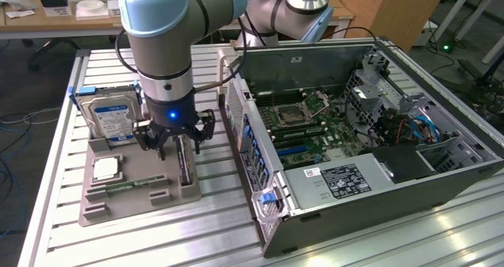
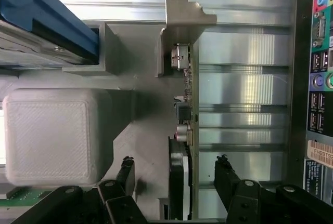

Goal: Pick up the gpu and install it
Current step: 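Pick up the gpu and move the gpu toward the slot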

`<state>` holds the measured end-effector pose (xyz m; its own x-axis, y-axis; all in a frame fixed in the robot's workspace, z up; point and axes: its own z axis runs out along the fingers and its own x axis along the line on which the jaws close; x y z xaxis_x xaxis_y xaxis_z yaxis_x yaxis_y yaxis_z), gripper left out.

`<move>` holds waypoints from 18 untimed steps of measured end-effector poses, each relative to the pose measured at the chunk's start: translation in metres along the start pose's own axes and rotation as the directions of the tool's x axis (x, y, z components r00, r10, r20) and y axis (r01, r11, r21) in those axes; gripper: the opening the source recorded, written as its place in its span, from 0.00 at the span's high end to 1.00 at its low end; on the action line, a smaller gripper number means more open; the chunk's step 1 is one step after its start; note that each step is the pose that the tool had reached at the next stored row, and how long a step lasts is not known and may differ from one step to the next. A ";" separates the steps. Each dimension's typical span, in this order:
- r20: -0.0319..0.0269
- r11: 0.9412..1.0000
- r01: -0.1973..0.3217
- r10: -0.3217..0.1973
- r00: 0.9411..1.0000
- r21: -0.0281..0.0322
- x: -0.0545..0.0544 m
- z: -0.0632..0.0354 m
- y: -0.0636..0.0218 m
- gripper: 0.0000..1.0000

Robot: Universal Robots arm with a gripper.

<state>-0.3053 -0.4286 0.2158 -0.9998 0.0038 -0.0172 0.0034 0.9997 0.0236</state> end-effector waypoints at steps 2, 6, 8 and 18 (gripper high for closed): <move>0.000 1.000 -0.003 0.003 1.000 0.000 0.000 0.0037 -0.0001 0.28; 0.000 1.000 -0.003 0.003 1.000 0.001 0.000 0.0047 -0.0002 0.28; 0.000 1.000 -0.003 0.003 1.000 0.001 0.000 0.0047 -0.0001 0.28; 0.000 1.000 -0.003 0.003 1.000 0.004 0.000 0.0055 -0.0005 0.44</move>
<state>-0.3050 -0.4289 0.2103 -0.9998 0.0064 -0.0172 0.0061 0.9998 0.0199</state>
